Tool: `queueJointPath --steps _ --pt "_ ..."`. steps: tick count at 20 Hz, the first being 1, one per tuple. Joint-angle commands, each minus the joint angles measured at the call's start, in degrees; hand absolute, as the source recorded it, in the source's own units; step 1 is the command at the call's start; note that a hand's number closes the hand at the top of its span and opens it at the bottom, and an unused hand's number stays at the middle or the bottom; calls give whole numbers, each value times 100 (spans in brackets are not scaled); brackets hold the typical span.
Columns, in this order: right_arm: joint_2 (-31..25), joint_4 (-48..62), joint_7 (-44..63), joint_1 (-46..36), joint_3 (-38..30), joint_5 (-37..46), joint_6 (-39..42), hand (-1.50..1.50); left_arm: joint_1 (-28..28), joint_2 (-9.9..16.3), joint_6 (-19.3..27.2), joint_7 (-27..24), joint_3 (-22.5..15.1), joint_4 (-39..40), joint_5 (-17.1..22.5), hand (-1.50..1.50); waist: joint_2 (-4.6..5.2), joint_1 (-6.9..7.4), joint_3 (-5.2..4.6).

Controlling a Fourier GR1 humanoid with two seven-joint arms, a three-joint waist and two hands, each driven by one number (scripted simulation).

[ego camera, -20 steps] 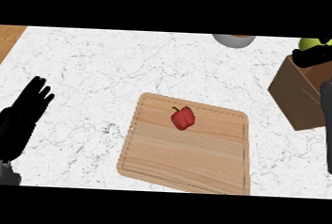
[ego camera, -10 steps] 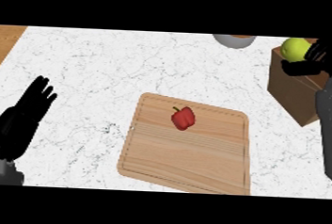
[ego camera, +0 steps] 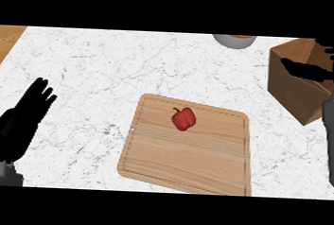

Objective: Pick the pear from the cutting board and place it in the cardboard box

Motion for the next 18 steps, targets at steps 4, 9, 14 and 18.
queueJointPath --steps 4,9,14,18 --pt "325 -581 -257 -12 -1002 -1018 -1213 -150 17 22 -30 -153 65 181 -28 0 18 -52 32" --pt "407 -1582 -275 686 -1381 -1909 -900 -150 -53 141 55 265 204 -200 138 0 -3 -80 29" --pt "-239 -2029 -147 1087 -2118 -2869 -283 -150 58 -80 77 128 32 -42 38 0 0 -103 28" --pt "-484 -2242 -298 1575 -2353 -3543 63 -150 -143 27 107 211 72 -80 2 0 16 -58 28"
